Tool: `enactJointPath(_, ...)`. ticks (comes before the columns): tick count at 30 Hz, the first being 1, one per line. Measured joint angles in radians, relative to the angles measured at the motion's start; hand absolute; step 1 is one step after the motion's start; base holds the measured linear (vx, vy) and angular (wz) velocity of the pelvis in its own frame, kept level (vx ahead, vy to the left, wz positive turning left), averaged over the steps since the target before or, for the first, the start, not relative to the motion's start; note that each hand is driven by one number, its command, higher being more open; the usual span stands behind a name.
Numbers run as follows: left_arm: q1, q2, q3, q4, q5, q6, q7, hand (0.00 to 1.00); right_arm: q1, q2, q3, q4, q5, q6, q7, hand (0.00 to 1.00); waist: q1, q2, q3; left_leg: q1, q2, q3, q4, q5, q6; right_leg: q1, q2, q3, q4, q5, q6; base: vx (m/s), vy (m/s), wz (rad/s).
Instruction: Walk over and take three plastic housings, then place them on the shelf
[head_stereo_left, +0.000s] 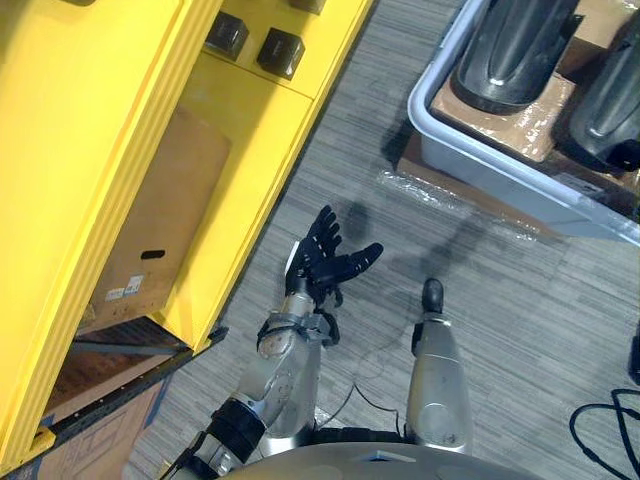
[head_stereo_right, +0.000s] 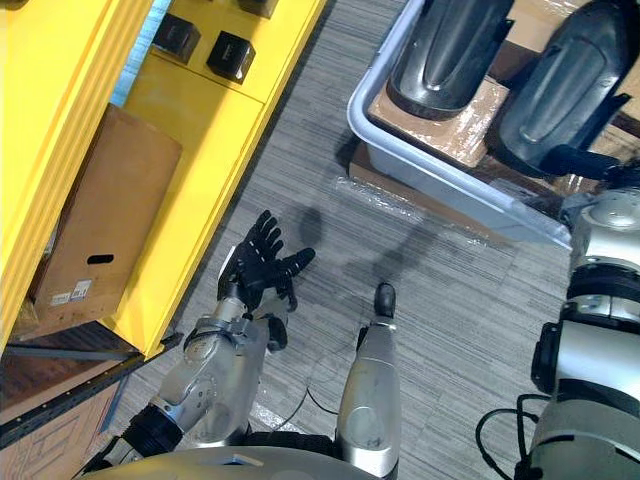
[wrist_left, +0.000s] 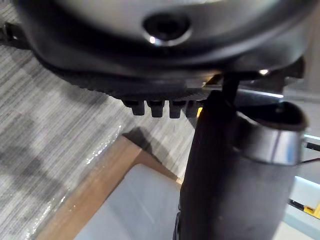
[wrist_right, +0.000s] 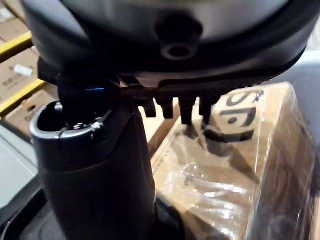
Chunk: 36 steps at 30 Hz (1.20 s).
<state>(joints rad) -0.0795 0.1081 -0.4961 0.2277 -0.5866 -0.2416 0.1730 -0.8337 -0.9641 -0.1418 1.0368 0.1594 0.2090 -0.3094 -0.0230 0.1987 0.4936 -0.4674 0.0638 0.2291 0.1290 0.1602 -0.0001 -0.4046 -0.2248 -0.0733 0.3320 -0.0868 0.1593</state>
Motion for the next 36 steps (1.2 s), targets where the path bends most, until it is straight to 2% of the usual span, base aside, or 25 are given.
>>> enactJointPath(2,0.000,0.002,0.001,0.027,0.000,0.000,0.000,1.00,-0.012,-0.057,0.021,0.052,-0.001,0.013,0.014,0.00,0.008,0.008,0.001,0.001,-0.005,-0.009,-0.021,0.014,-0.001,-0.001,-0.002,-0.011,-0.001,0.000,0.000,0.04,-0.011,0.15)
enactJointPath(6,0.006,0.004,0.001,0.041,0.000,0.000,-0.001,1.00,-0.026,-0.088,0.035,0.091,-0.036,0.055,0.014,0.00,0.017,0.019,-0.006,0.009,-0.007,-0.017,-0.049,0.034,-0.004,-0.003,-0.001,-0.022,0.000,0.000,0.000,0.04,-0.023,0.06)
enactJointPath(8,0.011,0.004,0.000,0.041,0.000,0.000,-0.004,1.00,-0.050,-0.089,0.031,0.120,-0.034,0.105,-0.002,0.00,0.017,0.023,-0.009,0.023,-0.008,-0.018,-0.069,0.047,-0.005,0.004,-0.001,-0.026,0.000,0.000,-0.001,0.04,-0.030,0.01)
enactJointPath(12,0.012,0.001,-0.001,0.035,0.000,-0.001,-0.017,1.00,-0.063,-0.070,-0.013,0.127,-0.023,0.103,-0.027,0.00,0.016,0.041,-0.021,0.048,-0.012,-0.019,-0.097,0.065,0.000,0.015,-0.002,-0.029,-0.001,-0.001,-0.002,0.05,-0.025,0.01)
enactJointPath(14,0.029,0.003,0.001,0.015,-0.001,-0.003,-0.024,1.00,-0.078,-0.041,-0.026,0.141,0.007,0.107,-0.062,0.00,0.015,0.054,-0.030,0.089,-0.017,-0.017,-0.142,0.076,-0.009,0.039,-0.003,-0.032,-0.010,-0.001,-0.001,0.03,-0.010,-0.02)
enactJointPath(16,0.060,0.008,0.002,-0.027,-0.002,-0.008,-0.025,1.00,-0.076,-0.018,-0.027,0.147,0.010,0.101,-0.092,0.00,0.012,0.054,-0.031,0.118,-0.019,-0.015,-0.170,0.085,-0.011,0.062,-0.002,-0.035,-0.025,0.000,-0.001,0.04,-0.008,-0.02)
enactJointPath(19,0.096,0.016,0.002,-0.075,-0.002,-0.019,-0.034,1.00,-0.061,0.000,-0.046,0.144,0.014,0.073,-0.131,0.00,-0.001,0.054,-0.030,0.164,-0.023,-0.016,-0.212,0.100,-0.014,0.105,-0.001,-0.044,-0.052,0.005,0.002,0.05,-0.009,0.03)
enactJointPath(23,0.126,0.041,0.015,-0.141,-0.002,-0.020,-0.039,1.00,0.039,0.062,-0.114,0.065,0.011,-0.015,-0.223,0.00,-0.022,0.048,-0.026,0.203,-0.023,-0.019,-0.213,0.102,-0.009,0.165,0.000,-0.058,-0.079,0.013,0.006,0.08,-0.029,0.06)
enactJointPath(24,0.135,0.054,0.032,-0.183,-0.002,-0.020,-0.052,1.00,0.103,0.102,-0.155,-0.029,0.005,-0.049,-0.268,0.00,-0.036,0.045,-0.024,0.222,-0.023,-0.026,-0.214,0.099,-0.011,0.196,0.001,-0.071,-0.094,0.014,0.006,0.07,-0.033,0.12)
enactJointPath(27,0.132,0.067,0.059,-0.227,-0.002,-0.019,-0.083,1.00,0.206,0.157,-0.196,-0.219,-0.033,-0.091,-0.336,0.00,-0.049,0.039,-0.024,0.252,-0.020,-0.032,-0.215,0.077,-0.023,0.249,0.004,-0.087,-0.129,0.020,0.007,0.06,-0.022,0.07)
enactJointPath(28,0.129,0.069,0.076,-0.251,-0.002,-0.015,-0.106,1.00,0.254,0.194,-0.198,-0.313,-0.084,-0.113,-0.366,0.00,-0.055,0.027,-0.033,0.259,-0.017,-0.031,-0.215,0.073,-0.022,0.269,0.009,-0.089,-0.157,0.032,0.006,0.07,-0.010,-0.04)
enactJointPath(29,0.120,0.072,0.086,-0.273,-0.006,-0.002,-0.126,1.00,0.302,0.239,-0.198,-0.396,-0.130,-0.134,-0.384,0.00,-0.059,0.008,-0.046,0.268,-0.014,-0.029,-0.215,0.068,-0.021,0.290,0.015,-0.089,-0.186,0.043,0.006,0.09,-0.016,-0.06)
enactJointPath(30,0.103,0.081,0.084,-0.283,-0.024,0.015,-0.153,1.00,0.354,0.297,-0.198,-0.464,-0.172,-0.156,-0.393,0.00,-0.061,-0.022,-0.071,0.273,-0.011,-0.026,-0.215,0.066,-0.018,0.304,0.019,-0.090,-0.209,0.053,0.005,0.12,-0.022,-0.08)
enactJointPath(31,0.089,0.088,0.081,-0.285,-0.036,0.030,-0.166,1.00,0.377,0.327,-0.198,-0.495,-0.191,-0.164,-0.397,0.00,-0.062,-0.036,-0.076,0.285,-0.009,-0.022,-0.215,0.065,-0.016,0.319,0.020,-0.089,-0.219,0.059,0.005,0.11,-0.013,-0.10)
enactJointPath(33,0.040,0.103,0.054,-0.286,-0.054,0.095,-0.208,1.00,0.461,0.430,-0.196,-0.607,-0.249,-0.204,-0.400,0.00,-0.065,-0.088,-0.106,0.328,-0.007,-0.008,-0.217,0.052,-0.019,0.363,0.019,-0.082,-0.243,0.065,0.007,0.10,-0.008,-0.16)
enactJointPath(34,0.028,0.106,0.042,-0.286,-0.060,0.109,-0.214,1.00,0.487,0.455,-0.192,-0.637,-0.272,-0.217,-0.401,0.00,-0.065,-0.100,-0.118,0.338,-0.007,-0.002,-0.218,0.045,-0.019,0.374,0.019,-0.079,-0.248,0.066,0.007,0.10,-0.010,-0.25)
enactJointPath(36,-0.018,0.100,-0.005,-0.286,-0.074,0.168,-0.231,1.00,0.594,0.522,-0.168,-0.746,-0.356,-0.278,-0.402,0.00,-0.071,-0.133,-0.173,0.367,-0.006,0.018,-0.219,0.019,-0.030,0.389,0.018,-0.058,-0.251,0.066,0.008,0.10,-0.005,-0.29)
